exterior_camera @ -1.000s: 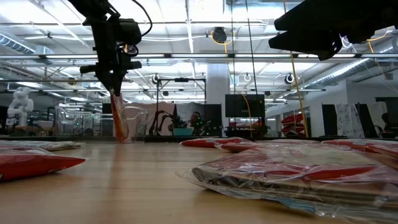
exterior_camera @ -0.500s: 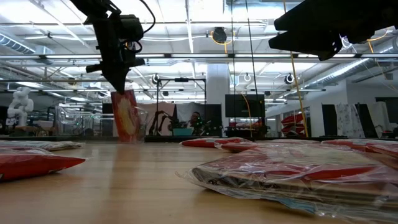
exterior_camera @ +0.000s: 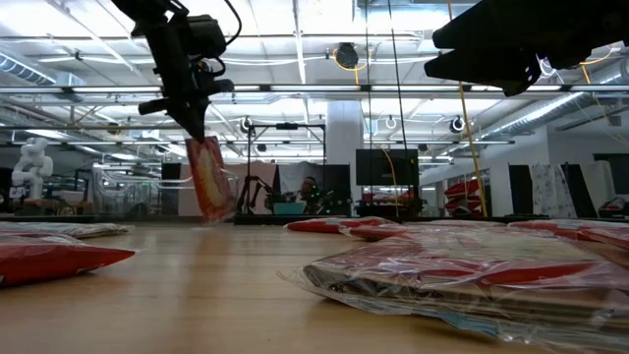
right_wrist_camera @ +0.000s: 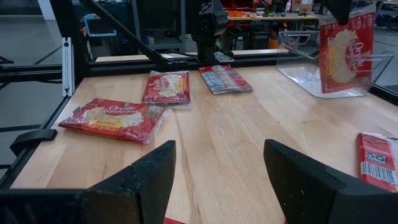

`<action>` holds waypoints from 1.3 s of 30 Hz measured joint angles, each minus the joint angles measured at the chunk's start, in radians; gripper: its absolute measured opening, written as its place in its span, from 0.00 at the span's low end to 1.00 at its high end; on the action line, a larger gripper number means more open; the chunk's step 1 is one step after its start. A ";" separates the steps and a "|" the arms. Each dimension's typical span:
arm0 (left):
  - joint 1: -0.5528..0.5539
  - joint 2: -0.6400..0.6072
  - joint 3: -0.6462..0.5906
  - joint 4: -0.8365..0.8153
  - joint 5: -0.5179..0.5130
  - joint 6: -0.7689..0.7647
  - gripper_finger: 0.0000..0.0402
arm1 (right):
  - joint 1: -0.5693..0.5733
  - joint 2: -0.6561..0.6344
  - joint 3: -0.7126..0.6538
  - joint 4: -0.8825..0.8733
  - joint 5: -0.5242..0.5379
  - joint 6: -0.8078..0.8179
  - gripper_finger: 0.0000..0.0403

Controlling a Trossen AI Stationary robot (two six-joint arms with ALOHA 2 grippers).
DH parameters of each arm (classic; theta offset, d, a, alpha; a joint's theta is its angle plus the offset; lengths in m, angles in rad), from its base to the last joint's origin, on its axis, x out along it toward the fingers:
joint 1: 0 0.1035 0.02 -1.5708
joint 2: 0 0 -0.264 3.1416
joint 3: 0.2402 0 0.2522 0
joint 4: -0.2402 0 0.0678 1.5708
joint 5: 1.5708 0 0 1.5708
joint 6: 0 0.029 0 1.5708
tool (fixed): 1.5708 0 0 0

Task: Sort popcorn bags into baskets
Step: Put the red popcorn bag into the transparent bin

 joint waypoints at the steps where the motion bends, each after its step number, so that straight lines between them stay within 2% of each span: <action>1: 0.000 0.000 0.000 0.017 0.002 -0.008 0.02 | 0.000 0.000 0.000 0.000 0.000 0.000 0.59; 25: -0.008 -0.002 0.001 0.111 0.009 -0.041 0.02 | -0.001 0.000 0.000 -0.018 0.024 -0.008 0.59; 30: -0.016 -0.002 0.001 0.094 -0.076 0.000 0.03 | -0.002 0.000 0.000 -0.018 0.026 -0.011 0.59; 33: -0.016 -0.002 -0.001 0.091 -0.097 0.003 0.05 | -0.002 0.000 0.000 -0.018 0.027 -0.017 0.59; 39: -0.016 -0.002 -0.043 0.096 -0.121 -0.023 0.17 | -0.012 0.000 0.000 -0.018 0.025 -0.017 0.59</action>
